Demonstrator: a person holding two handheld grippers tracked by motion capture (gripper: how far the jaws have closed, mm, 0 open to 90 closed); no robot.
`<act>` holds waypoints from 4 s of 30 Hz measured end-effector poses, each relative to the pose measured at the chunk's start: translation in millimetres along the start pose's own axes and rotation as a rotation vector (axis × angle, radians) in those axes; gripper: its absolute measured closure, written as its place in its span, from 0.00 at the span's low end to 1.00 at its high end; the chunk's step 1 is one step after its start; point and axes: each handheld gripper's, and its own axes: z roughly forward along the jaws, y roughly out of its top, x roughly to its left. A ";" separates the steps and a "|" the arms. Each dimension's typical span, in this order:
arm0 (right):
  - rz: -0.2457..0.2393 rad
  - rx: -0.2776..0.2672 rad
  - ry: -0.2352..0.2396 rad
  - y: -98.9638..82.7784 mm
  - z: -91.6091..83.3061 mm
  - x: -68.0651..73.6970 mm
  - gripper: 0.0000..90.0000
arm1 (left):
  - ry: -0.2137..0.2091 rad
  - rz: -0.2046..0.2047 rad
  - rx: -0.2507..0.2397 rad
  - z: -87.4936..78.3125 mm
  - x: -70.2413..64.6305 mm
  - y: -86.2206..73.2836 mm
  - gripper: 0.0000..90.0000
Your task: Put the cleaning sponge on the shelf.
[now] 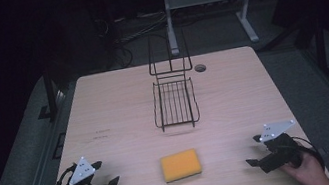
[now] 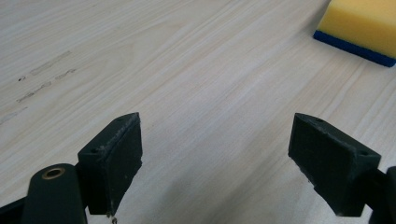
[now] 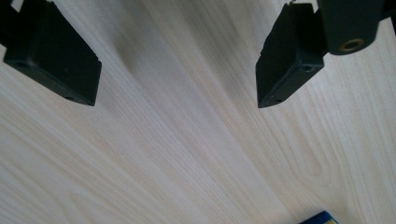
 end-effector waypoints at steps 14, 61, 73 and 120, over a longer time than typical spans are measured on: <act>-0.009 -0.003 -0.001 1.1 -1.5 2.3 0.16 | -0.022 0.036 -0.004 0.6 -9.6 10.0 0.19; -0.005 -0.019 -0.001 1.1 -7.2 2.0 0.16 | -0.161 0.256 0.085 13.5 -36.6 78.2 0.17; -0.017 -0.026 0.002 1.9 -8.0 1.3 0.16 | -0.201 0.303 0.097 17.4 -46.2 96.3 0.17; -0.026 -0.036 0.015 4.5 -7.5 4.7 0.15 | -0.336 0.425 0.204 84.4 -100.9 130.3 0.17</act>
